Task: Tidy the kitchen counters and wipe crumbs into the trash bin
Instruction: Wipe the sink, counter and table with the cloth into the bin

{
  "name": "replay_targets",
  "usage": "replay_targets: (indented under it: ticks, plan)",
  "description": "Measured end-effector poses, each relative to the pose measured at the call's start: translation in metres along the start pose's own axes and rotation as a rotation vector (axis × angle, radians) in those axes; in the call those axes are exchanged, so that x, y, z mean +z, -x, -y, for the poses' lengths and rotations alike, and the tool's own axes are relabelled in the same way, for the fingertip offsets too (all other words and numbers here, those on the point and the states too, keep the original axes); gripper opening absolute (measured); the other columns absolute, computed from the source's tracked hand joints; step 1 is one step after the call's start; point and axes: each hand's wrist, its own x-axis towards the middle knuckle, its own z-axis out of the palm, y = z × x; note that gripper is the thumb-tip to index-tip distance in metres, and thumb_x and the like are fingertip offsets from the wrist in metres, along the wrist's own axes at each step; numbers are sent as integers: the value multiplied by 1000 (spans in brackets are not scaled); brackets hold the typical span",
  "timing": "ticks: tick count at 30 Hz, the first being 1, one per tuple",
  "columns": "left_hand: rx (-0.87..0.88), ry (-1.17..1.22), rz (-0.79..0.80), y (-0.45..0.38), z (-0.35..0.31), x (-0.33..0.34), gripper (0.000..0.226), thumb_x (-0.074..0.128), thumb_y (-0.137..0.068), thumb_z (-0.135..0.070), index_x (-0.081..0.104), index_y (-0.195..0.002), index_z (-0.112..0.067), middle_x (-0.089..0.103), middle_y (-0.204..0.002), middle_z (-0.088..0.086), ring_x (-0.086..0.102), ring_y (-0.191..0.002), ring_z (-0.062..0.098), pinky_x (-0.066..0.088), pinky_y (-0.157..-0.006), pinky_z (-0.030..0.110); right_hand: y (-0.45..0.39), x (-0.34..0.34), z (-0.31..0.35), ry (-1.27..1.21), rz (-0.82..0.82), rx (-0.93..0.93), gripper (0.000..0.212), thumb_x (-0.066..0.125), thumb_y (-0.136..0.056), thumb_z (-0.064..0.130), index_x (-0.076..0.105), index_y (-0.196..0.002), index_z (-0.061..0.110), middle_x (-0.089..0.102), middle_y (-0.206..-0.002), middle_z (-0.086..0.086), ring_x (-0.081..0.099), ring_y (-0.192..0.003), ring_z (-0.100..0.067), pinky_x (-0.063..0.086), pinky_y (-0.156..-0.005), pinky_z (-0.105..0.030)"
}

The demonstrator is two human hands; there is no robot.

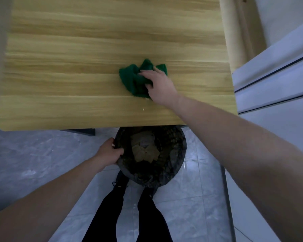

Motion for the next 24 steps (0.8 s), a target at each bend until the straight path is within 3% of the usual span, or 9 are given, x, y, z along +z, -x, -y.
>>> replay_targets:
  ticks: [2,4,7,10,14,19,24]
  plan:
    - [-8,7,12,4,-2,-3,37,72,-68,-29,57,-102,-21,69,-100,13,70,-88,30,63,-69,42,42,11,5,-37,-12,-36,52,56,-92,0,60,-141,17,55,-148,1,34,-148,-33,20,-125,-37]
    - [-6,18,6,8,-6,-5,37,72,-68,-27,57,-101,-19,68,-101,16,69,-90,32,63,-73,47,82,24,9,-49,2,-58,54,56,-89,-3,62,-138,19,57,-146,3,35,-148,-32,24,-124,-45]
    - [6,16,-13,11,-11,-8,28,72,-80,-14,56,-104,-11,64,-108,21,68,-96,39,61,-77,58,126,38,12,-64,45,-55,54,57,-91,-2,61,-138,25,56,-147,9,31,-150,-27,26,-123,-52]
    - [12,-42,-37,16,-17,-11,31,70,-87,-10,54,-112,-3,64,-111,22,67,-98,41,62,-73,56,153,43,17,-91,71,-54,55,54,-92,-3,61,-138,26,57,-146,8,35,-149,-24,27,-123,-48]
    - [7,-68,-46,23,-24,-14,31,68,-89,-5,53,-115,-1,62,-113,23,66,-97,40,62,-72,51,165,27,20,-187,-107,4,58,49,-88,-4,62,-135,27,62,-138,7,53,-132,-17,44,-111,-30]
    - [12,-61,-25,26,-24,-20,32,67,-86,-5,54,-115,-4,60,-113,21,65,-96,35,63,-70,46,132,-20,-5,-222,-429,182,55,46,-90,-1,61,-138,23,64,-137,1,55,-128,-14,31,-108,-7]
    - [28,-36,-35,25,-20,-21,31,68,-85,-4,55,-114,-6,61,-108,18,66,-92,33,63,-65,43,89,-45,-45,-165,-484,494,51,41,-97,3,58,-141,22,64,-137,-3,58,-126,-26,42,-104,-24]
